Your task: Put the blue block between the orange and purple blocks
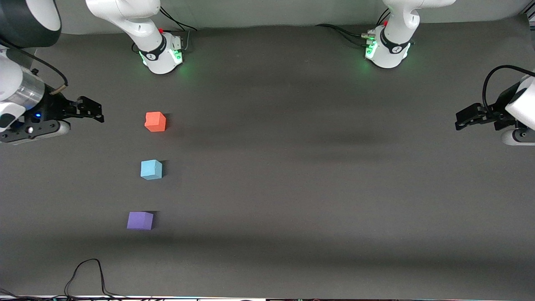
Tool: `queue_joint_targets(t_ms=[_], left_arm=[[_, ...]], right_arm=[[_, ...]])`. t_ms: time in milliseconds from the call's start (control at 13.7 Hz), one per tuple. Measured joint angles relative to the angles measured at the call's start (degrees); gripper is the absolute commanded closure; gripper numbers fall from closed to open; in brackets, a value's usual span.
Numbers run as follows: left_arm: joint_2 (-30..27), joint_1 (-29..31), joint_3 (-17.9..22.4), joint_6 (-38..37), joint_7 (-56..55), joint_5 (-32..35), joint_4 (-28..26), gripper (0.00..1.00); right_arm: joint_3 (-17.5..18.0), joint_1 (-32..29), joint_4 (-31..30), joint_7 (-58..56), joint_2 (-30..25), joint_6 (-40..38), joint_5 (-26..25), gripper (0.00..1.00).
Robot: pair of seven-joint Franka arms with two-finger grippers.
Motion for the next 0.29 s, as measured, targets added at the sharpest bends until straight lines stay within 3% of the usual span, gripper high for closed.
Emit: queue_joint_targets(t_ms=[291], left_arm=[[0.0, 0.0, 0.0, 0.0, 0.0, 0.0, 0.0, 0.0]], right_arm=[[-1.1, 1.7, -0.9, 0.4, -1.3, 0.0, 2.0, 0.0]])
